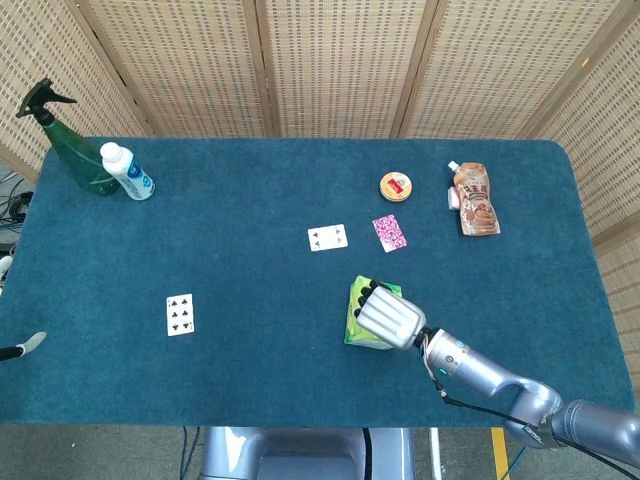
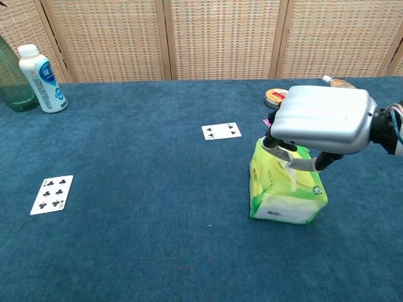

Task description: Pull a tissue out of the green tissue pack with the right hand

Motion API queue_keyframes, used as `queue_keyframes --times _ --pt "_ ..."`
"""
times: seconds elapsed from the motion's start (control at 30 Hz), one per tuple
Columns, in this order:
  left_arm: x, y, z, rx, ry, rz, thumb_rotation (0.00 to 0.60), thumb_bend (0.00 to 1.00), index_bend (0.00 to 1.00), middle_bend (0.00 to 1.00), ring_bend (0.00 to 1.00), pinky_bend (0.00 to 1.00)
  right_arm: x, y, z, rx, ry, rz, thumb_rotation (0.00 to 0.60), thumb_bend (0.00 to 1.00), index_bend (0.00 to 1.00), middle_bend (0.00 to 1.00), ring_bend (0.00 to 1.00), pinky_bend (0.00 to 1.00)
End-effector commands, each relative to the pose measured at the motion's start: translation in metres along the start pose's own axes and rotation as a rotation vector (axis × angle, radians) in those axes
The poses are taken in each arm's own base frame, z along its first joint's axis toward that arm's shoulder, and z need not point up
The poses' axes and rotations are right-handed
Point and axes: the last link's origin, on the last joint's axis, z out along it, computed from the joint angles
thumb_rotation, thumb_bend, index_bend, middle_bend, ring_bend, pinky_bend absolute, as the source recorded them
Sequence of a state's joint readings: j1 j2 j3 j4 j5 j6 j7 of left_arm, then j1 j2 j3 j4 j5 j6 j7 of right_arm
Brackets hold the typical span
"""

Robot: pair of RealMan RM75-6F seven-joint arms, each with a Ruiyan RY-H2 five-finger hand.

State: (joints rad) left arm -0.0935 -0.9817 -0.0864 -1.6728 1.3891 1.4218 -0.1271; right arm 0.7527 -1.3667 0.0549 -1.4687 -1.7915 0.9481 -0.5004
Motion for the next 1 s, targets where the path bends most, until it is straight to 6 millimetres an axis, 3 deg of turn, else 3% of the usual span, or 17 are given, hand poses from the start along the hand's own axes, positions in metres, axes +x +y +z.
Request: queue_keyframes --times 0.03,0.27,0.5,0.63,0.77,1.0 --pt "0.000 0.000 0.000 0.000 0.000 -0.001 0.600 0.00 0.00 0.00 0.00 0.00 0.002 0.005 -0.004 -0.013 0.049 0.011 0.600 0.54 0.65 0.62 0.51 0.56" --pt "0.001 0.000 -0.001 -0.005 0.000 -0.005 0.600 0.00 0.00 0.00 0.00 0.00 0.024 0.028 -0.020 -0.074 0.163 0.020 0.600 0.56 0.65 0.62 0.51 0.56" --pt "0.002 0.000 -0.003 -0.013 0.003 -0.011 0.600 0.00 0.00 0.00 0.00 0.00 0.078 0.086 -0.029 -0.244 0.308 -0.009 0.600 0.57 0.65 0.62 0.51 0.56" --pt "0.002 0.000 -0.003 -0.017 -0.001 -0.011 0.600 0.00 0.00 0.00 0.00 0.00 0.103 0.125 -0.016 -0.372 0.327 -0.005 0.600 0.57 0.65 0.62 0.51 0.56" --pt "0.002 0.000 -0.001 -0.015 -0.004 -0.012 0.600 0.00 0.00 0.00 0.00 0.00 0.111 0.150 0.007 -0.456 0.308 -0.003 0.600 0.57 0.65 0.62 0.51 0.56" --pt "-0.001 -0.003 0.006 0.004 -0.027 -0.012 0.600 0.00 0.00 0.00 0.00 0.00 0.109 0.166 0.067 -0.580 0.282 0.086 0.600 0.57 0.65 0.62 0.51 0.56"
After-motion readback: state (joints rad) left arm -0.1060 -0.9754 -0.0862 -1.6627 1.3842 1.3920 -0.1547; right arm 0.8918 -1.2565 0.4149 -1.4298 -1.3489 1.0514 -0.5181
